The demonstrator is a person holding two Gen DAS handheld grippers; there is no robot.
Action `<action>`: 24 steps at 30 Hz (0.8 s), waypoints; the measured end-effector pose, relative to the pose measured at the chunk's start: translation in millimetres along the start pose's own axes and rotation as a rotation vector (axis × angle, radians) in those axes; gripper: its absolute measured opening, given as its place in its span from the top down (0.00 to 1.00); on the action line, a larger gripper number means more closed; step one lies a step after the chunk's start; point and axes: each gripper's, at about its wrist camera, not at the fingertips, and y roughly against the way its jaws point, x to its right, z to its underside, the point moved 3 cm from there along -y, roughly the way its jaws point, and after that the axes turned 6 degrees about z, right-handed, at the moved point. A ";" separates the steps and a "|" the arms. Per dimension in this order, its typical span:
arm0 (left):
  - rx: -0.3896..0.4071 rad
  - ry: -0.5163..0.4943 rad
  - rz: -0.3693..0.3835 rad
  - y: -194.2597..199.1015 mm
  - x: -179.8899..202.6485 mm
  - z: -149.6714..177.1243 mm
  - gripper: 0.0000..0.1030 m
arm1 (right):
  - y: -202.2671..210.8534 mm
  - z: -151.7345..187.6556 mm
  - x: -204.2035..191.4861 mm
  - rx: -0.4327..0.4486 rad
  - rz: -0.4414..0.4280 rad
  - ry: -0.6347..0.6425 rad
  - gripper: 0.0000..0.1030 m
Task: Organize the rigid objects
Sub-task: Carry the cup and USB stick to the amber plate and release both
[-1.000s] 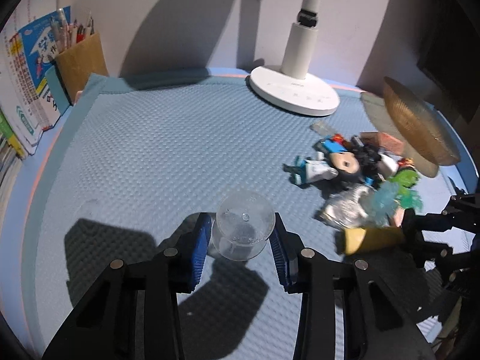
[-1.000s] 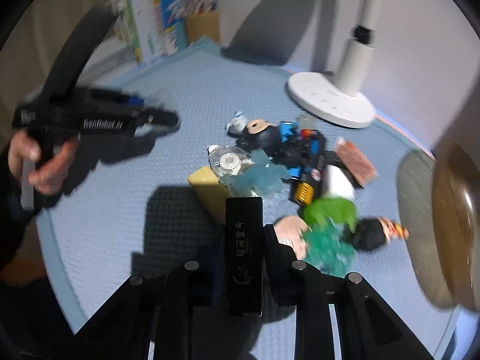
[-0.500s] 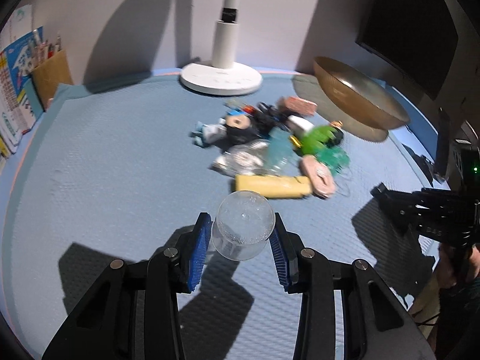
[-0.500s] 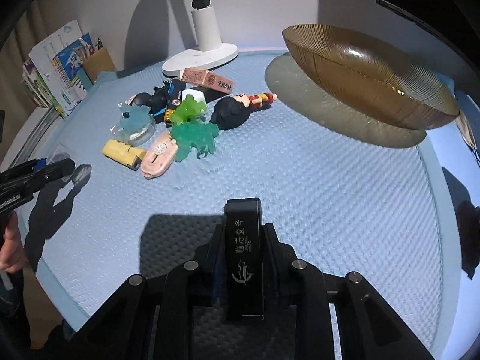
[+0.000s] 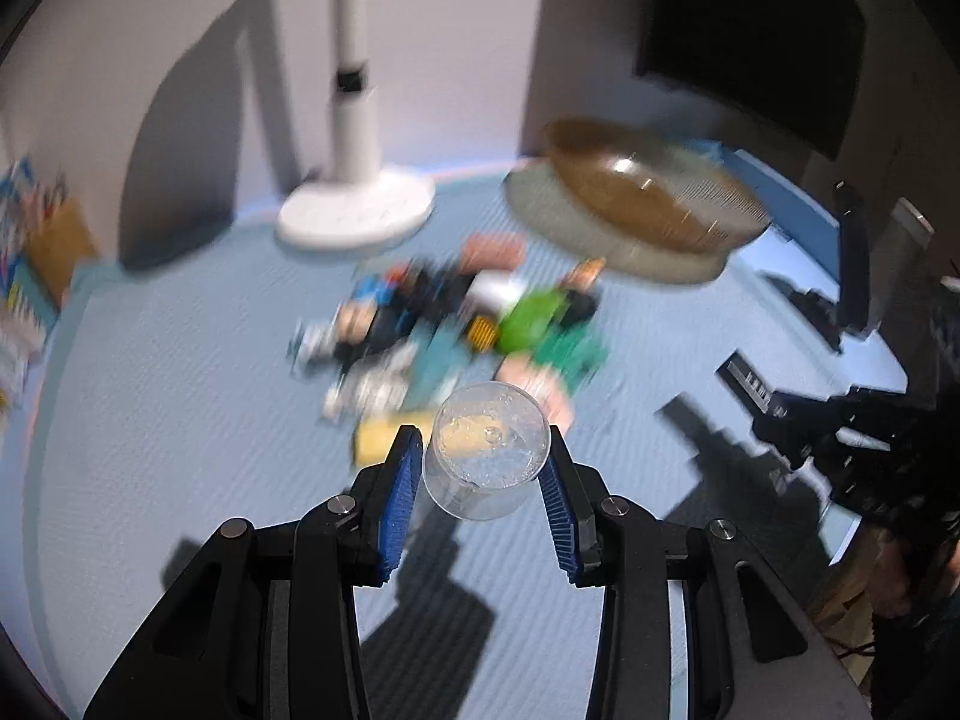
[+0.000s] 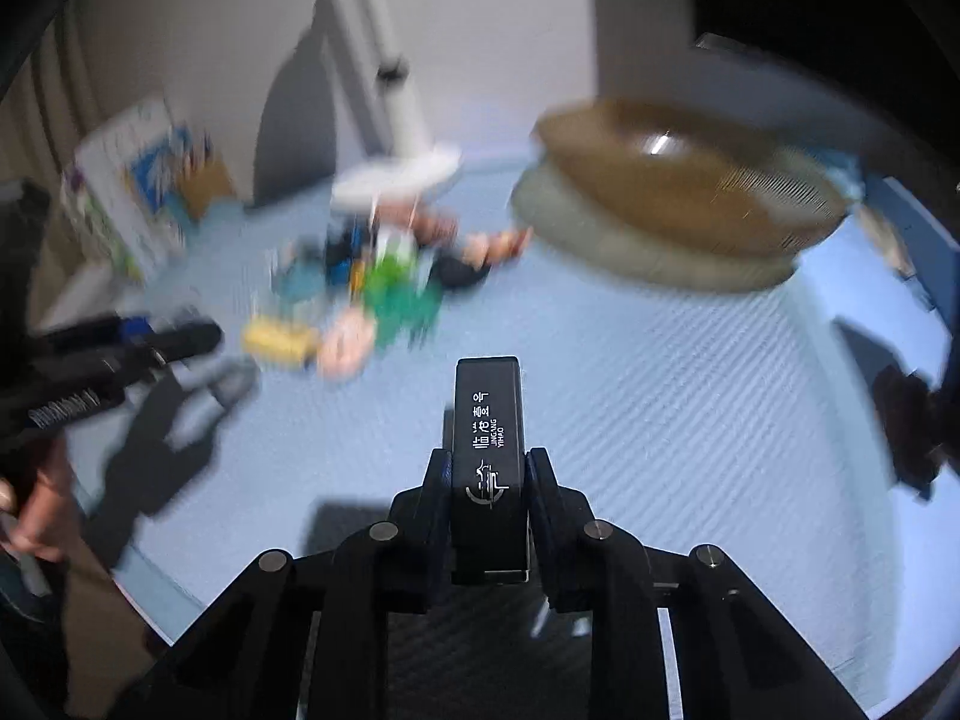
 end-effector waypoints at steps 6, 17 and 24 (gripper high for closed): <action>0.103 -0.102 0.098 -13.0 56.4 -97.2 0.65 | 26.9 -77.9 61.3 0.096 0.164 -0.100 0.77; -0.045 -0.090 0.222 -131.0 98.2 -143.9 0.65 | -46.9 -118.7 112.1 -0.144 0.218 -0.123 0.77; -0.042 -0.076 0.202 -143.4 105.3 -151.2 0.37 | -56.7 -125.8 123.2 -0.178 0.214 -0.130 0.72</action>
